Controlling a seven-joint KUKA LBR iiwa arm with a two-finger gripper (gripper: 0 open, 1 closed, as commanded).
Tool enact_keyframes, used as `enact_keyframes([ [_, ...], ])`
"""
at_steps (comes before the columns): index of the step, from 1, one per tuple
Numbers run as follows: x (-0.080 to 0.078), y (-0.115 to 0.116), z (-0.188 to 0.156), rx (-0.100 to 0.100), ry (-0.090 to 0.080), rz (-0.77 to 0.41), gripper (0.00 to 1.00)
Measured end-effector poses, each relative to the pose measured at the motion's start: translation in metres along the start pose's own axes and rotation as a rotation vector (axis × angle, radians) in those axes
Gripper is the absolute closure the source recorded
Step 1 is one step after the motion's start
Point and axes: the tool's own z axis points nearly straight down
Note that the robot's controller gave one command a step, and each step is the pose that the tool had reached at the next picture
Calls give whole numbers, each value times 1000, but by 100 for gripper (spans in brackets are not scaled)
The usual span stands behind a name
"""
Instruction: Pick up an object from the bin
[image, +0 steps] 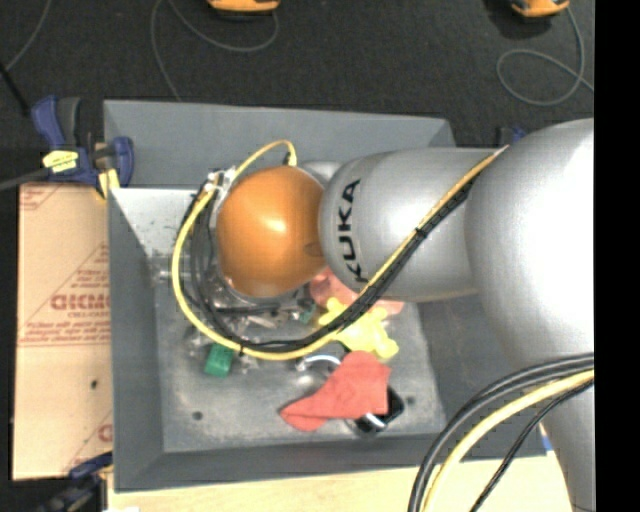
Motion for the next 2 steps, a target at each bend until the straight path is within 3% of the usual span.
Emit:
enact_keyframes([
  [2, -1, -1, -31, 3, -2, 2, 100],
])
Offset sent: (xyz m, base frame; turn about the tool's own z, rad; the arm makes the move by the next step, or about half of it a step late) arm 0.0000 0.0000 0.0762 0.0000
